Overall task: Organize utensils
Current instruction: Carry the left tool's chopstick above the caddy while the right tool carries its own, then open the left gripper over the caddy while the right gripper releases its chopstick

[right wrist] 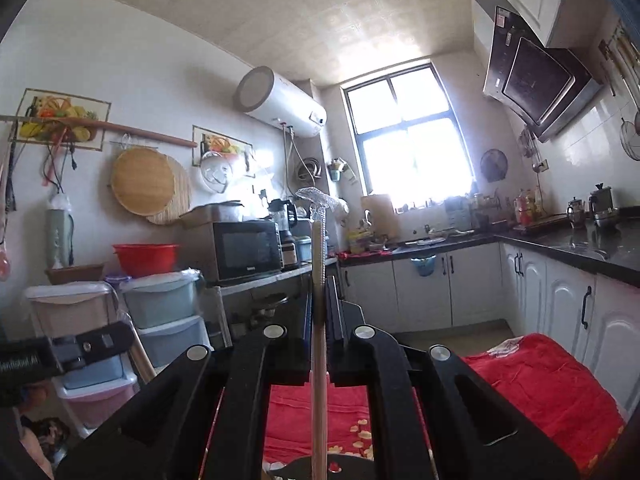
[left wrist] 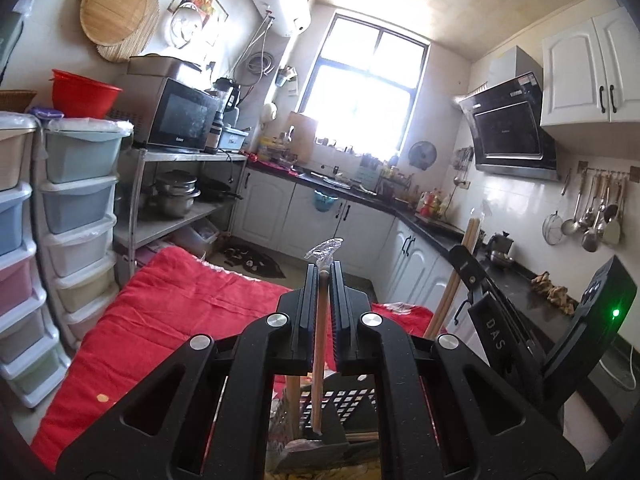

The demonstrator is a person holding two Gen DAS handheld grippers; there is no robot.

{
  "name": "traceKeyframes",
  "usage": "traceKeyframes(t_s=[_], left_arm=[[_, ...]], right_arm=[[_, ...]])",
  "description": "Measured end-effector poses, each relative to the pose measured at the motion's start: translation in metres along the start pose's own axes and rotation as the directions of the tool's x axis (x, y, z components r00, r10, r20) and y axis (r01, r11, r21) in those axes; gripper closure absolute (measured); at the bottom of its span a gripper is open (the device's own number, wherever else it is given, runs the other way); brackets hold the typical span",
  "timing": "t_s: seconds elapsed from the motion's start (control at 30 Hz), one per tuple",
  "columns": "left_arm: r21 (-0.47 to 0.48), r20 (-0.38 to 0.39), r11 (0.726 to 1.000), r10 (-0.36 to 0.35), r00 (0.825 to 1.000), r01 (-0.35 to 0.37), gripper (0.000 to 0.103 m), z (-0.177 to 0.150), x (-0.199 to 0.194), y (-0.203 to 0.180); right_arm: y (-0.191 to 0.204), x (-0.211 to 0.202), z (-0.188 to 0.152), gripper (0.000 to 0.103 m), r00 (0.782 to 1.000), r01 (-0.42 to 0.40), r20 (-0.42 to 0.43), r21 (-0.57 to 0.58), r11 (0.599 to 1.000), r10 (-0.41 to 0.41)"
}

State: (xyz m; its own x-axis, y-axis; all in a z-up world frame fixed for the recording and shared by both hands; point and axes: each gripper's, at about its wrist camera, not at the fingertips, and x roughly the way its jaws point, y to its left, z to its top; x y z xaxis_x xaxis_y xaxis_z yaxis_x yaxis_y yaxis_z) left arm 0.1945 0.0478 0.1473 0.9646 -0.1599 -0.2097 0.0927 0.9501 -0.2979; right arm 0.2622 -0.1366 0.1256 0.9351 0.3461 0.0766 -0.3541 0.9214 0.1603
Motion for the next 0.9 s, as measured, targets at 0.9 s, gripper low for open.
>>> traceKeyframes(t_s=[0.9], left_arm=[[0.005, -0.090, 1.000, 0.015, 0.996, -0.014, 0.066, -0.030, 0.016, 0.009]], right_arm=[[-0.003, -0.016, -0.022, 0.058, 0.995, 0.033, -0.096, 0.048, 0.998, -0.028]])
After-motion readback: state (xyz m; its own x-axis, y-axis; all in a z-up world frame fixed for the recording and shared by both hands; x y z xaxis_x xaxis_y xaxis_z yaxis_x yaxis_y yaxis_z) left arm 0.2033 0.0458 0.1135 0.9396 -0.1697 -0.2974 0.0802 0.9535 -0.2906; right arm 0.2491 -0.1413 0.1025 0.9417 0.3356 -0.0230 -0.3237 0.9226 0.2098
